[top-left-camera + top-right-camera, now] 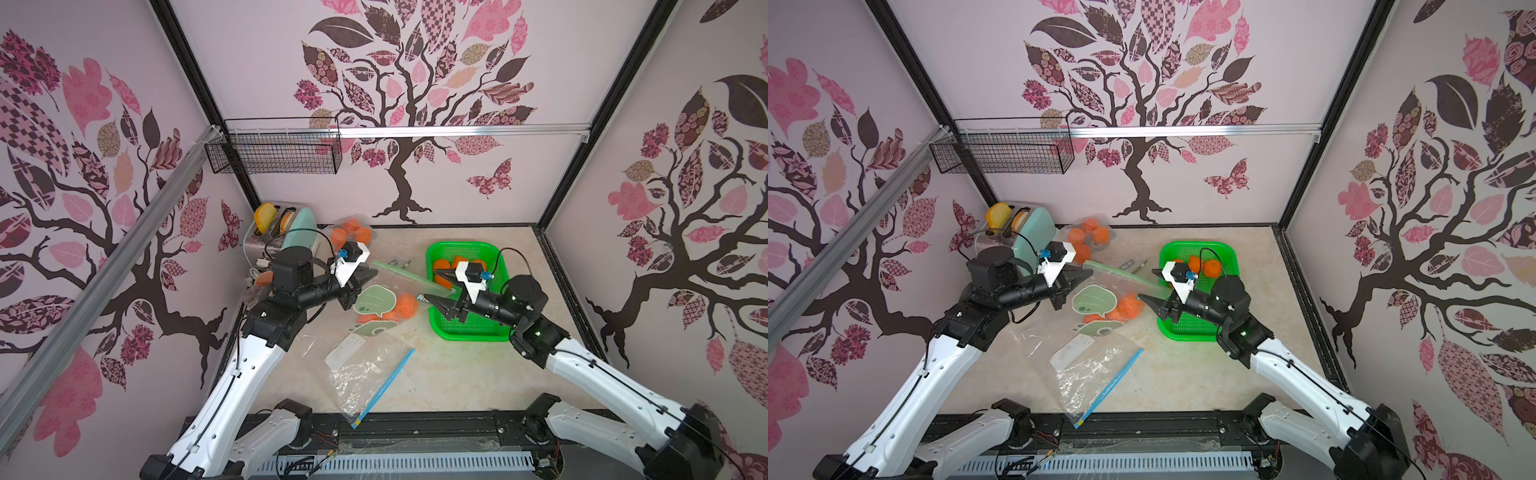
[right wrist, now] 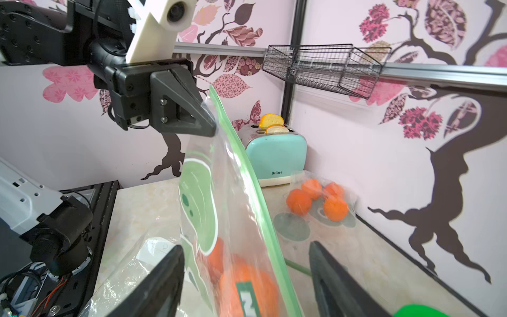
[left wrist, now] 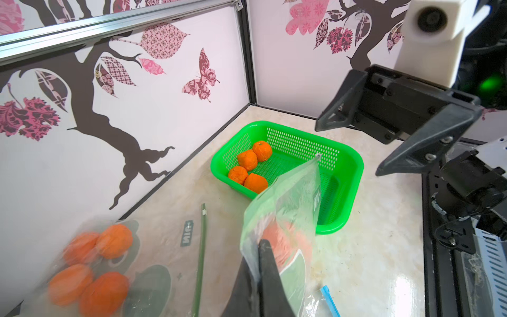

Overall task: Open the zip-top bag and take out the orange
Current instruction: Pick up the zipper food storage bag.

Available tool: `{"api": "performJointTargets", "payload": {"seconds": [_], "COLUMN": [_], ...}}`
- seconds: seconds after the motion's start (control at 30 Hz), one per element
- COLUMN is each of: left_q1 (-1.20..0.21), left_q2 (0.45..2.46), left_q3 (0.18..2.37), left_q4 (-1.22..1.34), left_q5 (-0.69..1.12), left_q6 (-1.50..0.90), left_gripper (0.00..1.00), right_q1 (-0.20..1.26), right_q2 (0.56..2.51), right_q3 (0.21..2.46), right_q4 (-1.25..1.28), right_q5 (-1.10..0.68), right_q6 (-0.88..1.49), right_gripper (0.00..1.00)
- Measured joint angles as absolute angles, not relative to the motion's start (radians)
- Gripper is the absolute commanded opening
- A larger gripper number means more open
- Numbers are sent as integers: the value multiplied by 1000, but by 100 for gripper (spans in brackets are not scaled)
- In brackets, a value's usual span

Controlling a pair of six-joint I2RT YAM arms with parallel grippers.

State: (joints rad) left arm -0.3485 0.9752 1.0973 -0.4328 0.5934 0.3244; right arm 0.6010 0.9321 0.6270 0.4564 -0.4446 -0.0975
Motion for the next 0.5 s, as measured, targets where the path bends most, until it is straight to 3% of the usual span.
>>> {"api": "performJointTargets", "payload": {"seconds": [0.2,0.5], "left_q1": [-348,-348], "left_q2": [972,970], "left_q3": [1093,1098], "left_q4": [-442,-471], "left_q5": [598,645], "left_q6": [366,418], "left_gripper": [0,0], "right_q1": [598,594], "right_q2": [803,769], "right_q3": [353,99], "right_q4": [608,852], "right_q5": [-246,-162], "right_q6": [-43,23], "right_gripper": [76,77]}}
